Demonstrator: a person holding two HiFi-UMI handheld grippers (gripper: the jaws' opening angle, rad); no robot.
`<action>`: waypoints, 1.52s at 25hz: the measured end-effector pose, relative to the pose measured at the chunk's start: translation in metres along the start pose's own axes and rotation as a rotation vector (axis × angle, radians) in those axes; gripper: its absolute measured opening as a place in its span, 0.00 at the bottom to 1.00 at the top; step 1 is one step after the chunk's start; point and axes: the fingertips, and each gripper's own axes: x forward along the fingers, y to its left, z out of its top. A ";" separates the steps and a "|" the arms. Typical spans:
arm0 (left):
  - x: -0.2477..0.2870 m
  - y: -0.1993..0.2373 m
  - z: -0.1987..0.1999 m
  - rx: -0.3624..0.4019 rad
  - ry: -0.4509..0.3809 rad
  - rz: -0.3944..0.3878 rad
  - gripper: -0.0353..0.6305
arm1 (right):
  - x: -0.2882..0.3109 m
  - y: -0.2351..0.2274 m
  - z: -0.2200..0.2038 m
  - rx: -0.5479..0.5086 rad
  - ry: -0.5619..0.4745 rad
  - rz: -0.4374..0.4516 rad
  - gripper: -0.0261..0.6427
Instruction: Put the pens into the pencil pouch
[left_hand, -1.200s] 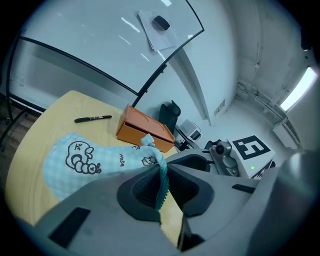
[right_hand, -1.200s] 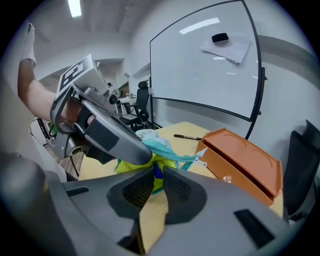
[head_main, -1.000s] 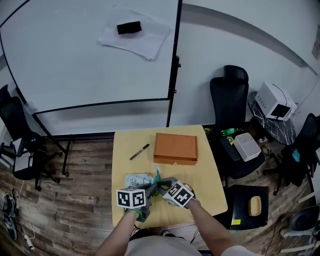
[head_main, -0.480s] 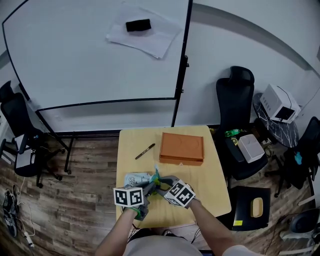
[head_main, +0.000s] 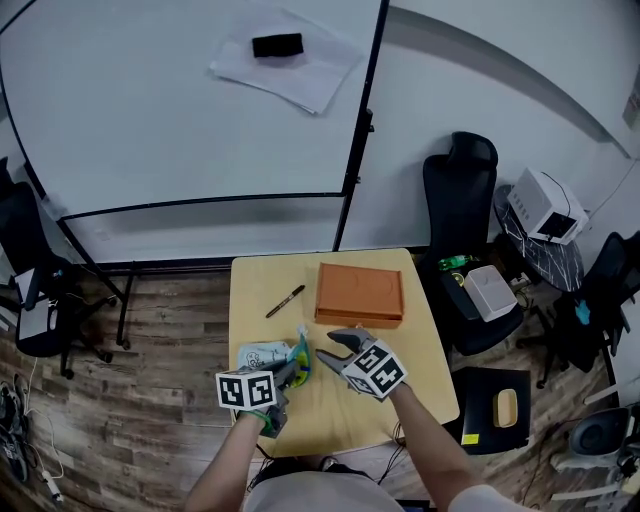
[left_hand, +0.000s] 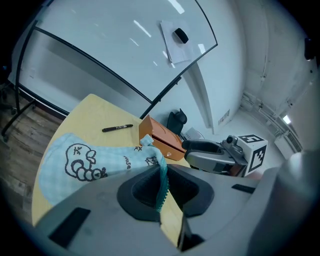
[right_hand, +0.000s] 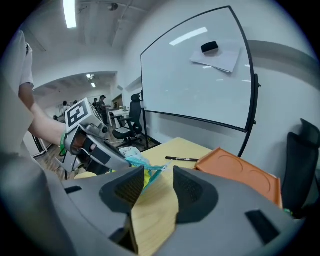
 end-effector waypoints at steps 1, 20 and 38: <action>-0.002 0.002 0.001 -0.001 0.001 -0.006 0.11 | 0.004 -0.002 0.004 -0.008 0.004 -0.006 0.31; -0.001 0.021 0.006 -0.014 0.043 -0.006 0.11 | 0.148 -0.032 0.031 -0.430 0.309 0.259 0.30; 0.002 0.034 -0.003 -0.049 0.063 0.035 0.11 | 0.205 -0.024 -0.021 -0.846 0.666 0.561 0.24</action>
